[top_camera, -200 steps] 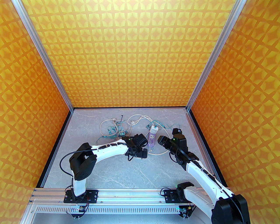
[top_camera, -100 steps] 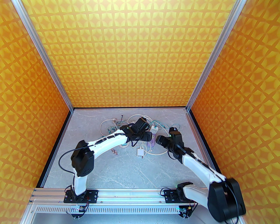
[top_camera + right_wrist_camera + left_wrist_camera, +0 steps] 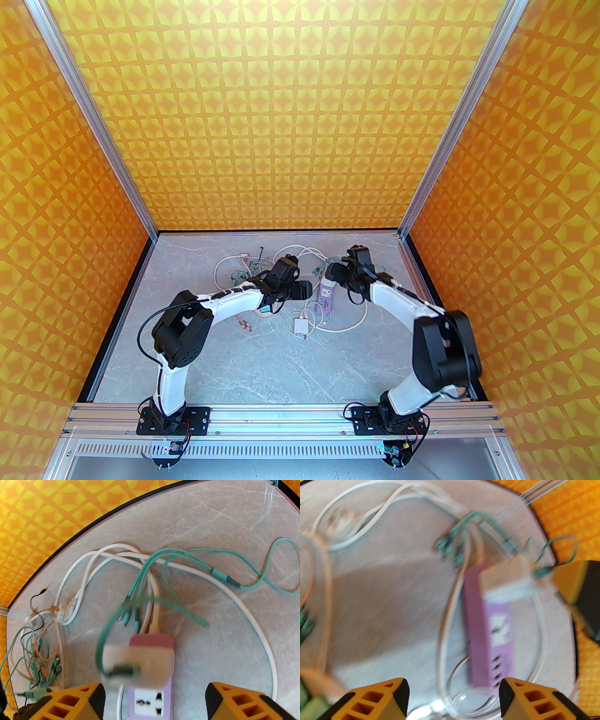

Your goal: Pull the plug off the socket

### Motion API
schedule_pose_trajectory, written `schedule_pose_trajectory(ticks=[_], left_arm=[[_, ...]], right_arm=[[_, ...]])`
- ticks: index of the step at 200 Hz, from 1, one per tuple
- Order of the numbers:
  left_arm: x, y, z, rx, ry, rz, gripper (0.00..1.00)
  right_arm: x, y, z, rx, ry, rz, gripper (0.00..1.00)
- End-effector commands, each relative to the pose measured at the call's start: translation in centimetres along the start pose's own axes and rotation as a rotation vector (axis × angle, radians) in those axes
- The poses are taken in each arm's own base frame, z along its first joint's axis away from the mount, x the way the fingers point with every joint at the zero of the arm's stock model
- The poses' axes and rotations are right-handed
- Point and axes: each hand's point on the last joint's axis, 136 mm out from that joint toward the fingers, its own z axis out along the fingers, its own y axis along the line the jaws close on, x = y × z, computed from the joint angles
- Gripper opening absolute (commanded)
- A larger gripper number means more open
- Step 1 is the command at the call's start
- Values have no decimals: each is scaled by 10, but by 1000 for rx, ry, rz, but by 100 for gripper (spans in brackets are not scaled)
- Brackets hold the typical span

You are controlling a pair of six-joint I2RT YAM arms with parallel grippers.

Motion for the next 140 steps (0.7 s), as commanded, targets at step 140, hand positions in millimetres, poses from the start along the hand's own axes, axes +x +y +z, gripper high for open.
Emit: schedule_pose_trajectory(ticks=[140], left_arm=[[39,-23,76,101,102,8,46]], right_arm=[[13,9,29,171,77,-124,72]])
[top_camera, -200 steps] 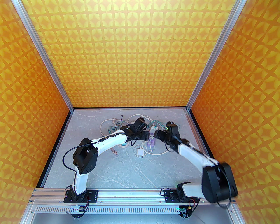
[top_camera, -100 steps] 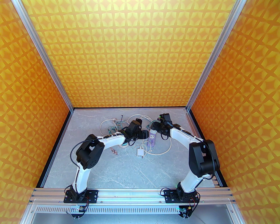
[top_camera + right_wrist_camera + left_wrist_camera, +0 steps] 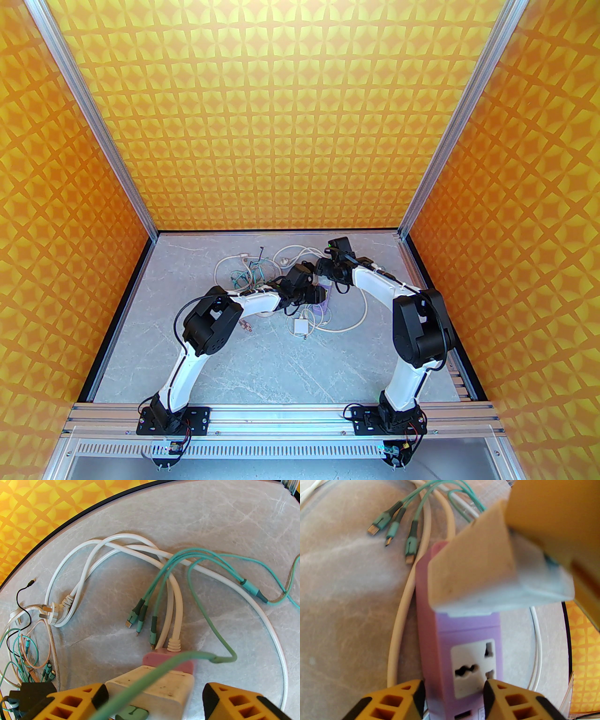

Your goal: Pull the plug off the socket

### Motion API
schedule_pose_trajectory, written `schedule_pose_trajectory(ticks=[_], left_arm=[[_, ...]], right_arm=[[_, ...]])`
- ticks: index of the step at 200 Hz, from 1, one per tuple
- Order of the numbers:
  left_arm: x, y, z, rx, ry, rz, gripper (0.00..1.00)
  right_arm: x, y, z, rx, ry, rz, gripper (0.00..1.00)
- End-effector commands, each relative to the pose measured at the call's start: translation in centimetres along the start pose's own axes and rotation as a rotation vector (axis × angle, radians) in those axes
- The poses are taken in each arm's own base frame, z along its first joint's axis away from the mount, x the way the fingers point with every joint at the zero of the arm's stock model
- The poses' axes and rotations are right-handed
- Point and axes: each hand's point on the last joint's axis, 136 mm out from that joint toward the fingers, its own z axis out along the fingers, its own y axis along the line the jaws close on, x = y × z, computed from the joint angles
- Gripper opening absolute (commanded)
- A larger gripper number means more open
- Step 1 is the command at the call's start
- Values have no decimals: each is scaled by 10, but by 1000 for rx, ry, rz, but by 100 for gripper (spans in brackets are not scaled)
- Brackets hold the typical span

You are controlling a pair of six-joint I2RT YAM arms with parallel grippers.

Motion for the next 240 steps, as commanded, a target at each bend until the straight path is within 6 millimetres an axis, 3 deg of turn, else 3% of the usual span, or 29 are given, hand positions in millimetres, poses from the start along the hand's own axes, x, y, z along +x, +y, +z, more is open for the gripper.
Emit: schedule_pose_trajectory(ticks=[1,50,80,133,179,240], left_arm=[[10,-7,8,9,33,10,46],[19,-23,9,27,40,35,46],[22,-28,5,42,31,30,48],[21,-26,-6,27,9,32,51],[23,-22,-3,9,15,29,50],[25,-17,2,-5,28,20,48]], right_arm=[[14,-17,4,100,29,-30,72],[10,-18,-27,71,-57,2,74],[14,-13,-35,9,-90,19,75],[20,1,-17,-15,-46,-6,75],[20,-4,4,49,-14,-50,71],[12,2,9,32,-39,-68,71]])
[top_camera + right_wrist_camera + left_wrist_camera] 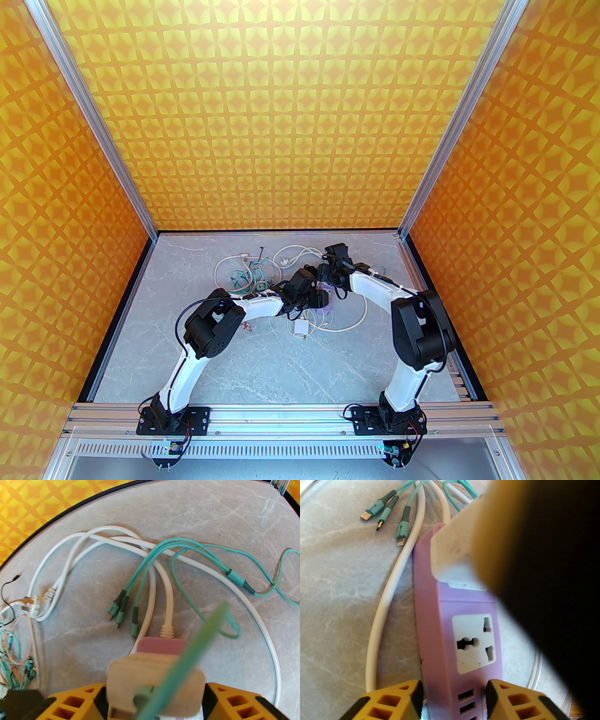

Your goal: Pull the plug off the socket

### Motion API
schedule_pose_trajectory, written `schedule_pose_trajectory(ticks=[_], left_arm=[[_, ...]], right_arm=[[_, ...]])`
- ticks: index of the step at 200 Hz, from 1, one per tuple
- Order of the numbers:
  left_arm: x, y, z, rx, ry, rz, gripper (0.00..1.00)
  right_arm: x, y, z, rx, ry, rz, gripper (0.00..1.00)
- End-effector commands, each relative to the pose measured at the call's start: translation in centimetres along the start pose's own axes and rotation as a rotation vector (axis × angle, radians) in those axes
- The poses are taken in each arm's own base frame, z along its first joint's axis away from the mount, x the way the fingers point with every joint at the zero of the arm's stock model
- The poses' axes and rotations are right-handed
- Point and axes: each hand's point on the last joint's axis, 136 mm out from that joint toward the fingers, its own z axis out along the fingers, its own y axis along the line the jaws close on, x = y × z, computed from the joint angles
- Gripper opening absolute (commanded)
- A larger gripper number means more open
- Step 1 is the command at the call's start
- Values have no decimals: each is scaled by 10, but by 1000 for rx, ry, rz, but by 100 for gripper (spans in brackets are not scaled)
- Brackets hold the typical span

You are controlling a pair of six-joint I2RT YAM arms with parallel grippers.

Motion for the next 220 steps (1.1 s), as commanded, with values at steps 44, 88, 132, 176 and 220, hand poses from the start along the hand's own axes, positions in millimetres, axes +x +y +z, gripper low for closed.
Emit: schedule_pose_trajectory(ticks=[44,88,132,176,220], left_arm=[[11,-9,3,1,42,14,46],[16,2,7,-55,75,-6,36],[30,25,19,-171,153,-42,36],[44,38,27,-229,212,-67,35],[49,43,29,-242,223,-77,33]], right_arm=[[-4,9,14,1,3,-5,68],[-6,12,12,-12,1,-2,44],[-12,14,-1,-29,-20,19,42],[-19,21,-15,-78,-32,67,40],[-36,32,-36,-133,-67,93,39]])
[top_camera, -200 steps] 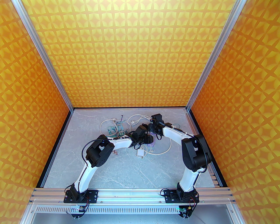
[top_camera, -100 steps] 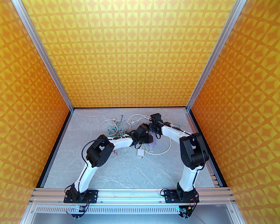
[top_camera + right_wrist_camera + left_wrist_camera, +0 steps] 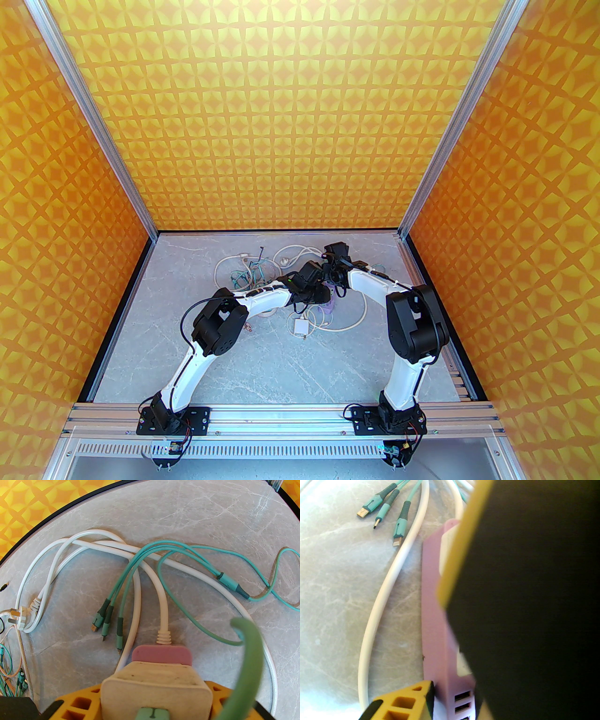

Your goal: Pull the plug off the socket

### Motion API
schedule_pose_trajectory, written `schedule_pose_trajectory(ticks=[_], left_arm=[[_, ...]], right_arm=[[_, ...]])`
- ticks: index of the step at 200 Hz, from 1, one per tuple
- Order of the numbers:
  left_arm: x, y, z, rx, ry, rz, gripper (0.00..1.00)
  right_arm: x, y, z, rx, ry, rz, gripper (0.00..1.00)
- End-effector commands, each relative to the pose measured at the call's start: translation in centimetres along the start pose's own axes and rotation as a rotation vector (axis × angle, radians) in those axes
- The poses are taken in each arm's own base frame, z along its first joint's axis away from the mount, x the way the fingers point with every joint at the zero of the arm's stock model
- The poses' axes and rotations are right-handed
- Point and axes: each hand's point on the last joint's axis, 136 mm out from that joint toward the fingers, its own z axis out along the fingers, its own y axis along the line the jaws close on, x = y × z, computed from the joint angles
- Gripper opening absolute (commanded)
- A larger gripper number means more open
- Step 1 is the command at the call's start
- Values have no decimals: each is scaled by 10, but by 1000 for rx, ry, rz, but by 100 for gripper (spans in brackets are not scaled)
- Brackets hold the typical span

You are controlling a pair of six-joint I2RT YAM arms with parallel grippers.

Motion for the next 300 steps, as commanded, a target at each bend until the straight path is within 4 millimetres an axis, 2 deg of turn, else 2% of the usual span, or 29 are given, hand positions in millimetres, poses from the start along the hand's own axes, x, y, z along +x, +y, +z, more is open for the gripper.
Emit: schedule_pose_trajectory(ticks=[1,40,109,177,223,245,265,300], left_arm=[[51,49,31,-147,132,-20,33],[53,50,31,-149,134,-18,33],[55,53,33,-163,150,-20,33],[51,55,30,-168,142,-36,32],[49,55,34,-168,143,-45,31],[50,57,36,-170,150,-48,30],[45,52,29,-145,123,-40,32],[11,20,-9,-17,-23,13,43]], right_arm=[[-28,37,-43,-164,-60,63,39],[-37,34,-54,-149,-89,58,39],[-37,33,-59,-159,-97,64,39],[-14,4,-29,-13,-70,19,39],[7,34,-14,-166,17,100,37],[5,37,-17,-185,15,105,37],[0,27,-19,-130,-2,80,38],[0,17,-13,-111,7,86,39]])
